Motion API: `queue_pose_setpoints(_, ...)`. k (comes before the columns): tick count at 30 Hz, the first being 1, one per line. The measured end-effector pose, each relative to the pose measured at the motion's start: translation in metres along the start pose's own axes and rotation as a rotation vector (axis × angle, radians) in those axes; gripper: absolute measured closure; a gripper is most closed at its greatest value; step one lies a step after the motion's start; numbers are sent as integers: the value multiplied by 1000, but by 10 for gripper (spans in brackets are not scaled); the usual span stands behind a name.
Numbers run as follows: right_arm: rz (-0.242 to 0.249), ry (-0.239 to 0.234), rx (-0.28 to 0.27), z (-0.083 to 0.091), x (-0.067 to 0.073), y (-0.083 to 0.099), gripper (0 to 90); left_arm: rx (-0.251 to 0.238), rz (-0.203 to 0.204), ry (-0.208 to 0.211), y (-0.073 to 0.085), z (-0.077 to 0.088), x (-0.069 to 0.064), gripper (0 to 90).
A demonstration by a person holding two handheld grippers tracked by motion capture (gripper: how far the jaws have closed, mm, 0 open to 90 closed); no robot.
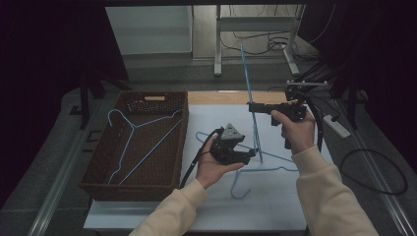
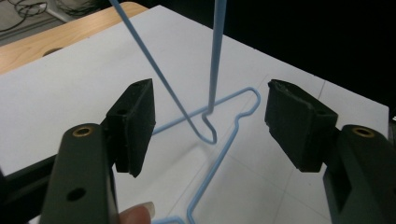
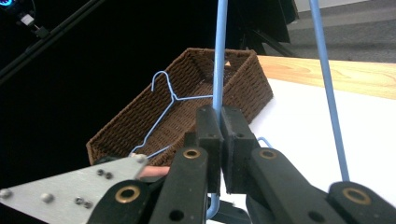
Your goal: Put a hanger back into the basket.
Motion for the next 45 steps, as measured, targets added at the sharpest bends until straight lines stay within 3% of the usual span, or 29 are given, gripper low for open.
queue_pose_setpoints(5,-11,-22,-11,-2,1,0,877,-15,12,9,-3,-10,3,398)
queue_pose_setpoints(13,-33,-52,-33,-5,1,0,877,-17,32,50,-3,-15,9,698)
queue_pose_setpoints(17,-32,-53,-39,-5,0,0,876,-5,10,39,-1,-11,9,856)
queue_pose_setpoints(22,-19,-57,-56,-4,-2,-1,858,22,-10,0,1,-2,7,877)
queue_pose_setpoints(27,4,-36,-76,-3,-2,-3,817,47,-3,9,2,8,7,880)
queue_pose_setpoints(30,26,-27,-106,0,-2,-6,708,79,12,26,4,19,7,879)
queue_pose_setpoints(32,32,-23,-112,0,-2,-7,687,85,17,38,5,23,7,880)
queue_pose_setpoints(33,45,-19,-126,2,-1,-8,605,94,18,47,5,28,6,879)
queue_pose_setpoints(36,68,-11,-144,6,0,-7,520,109,20,65,6,35,6,879)
queue_pose_setpoints(38,84,-7,-162,10,0,-7,457,132,23,98,9,44,5,879)
queue_pose_setpoints(45,116,-8,-219,25,-3,2,369,166,17,126,12,62,0,879)
Point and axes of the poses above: each handheld gripper's, and its own axes: z roughly backward along the jaws, y roughly out of its underside, x roughly to its left, the point moved 6 cm from there along -z, roughly forward along the jaws, and after that the axes turned 14 degrees about x, right-handed, at the moved point
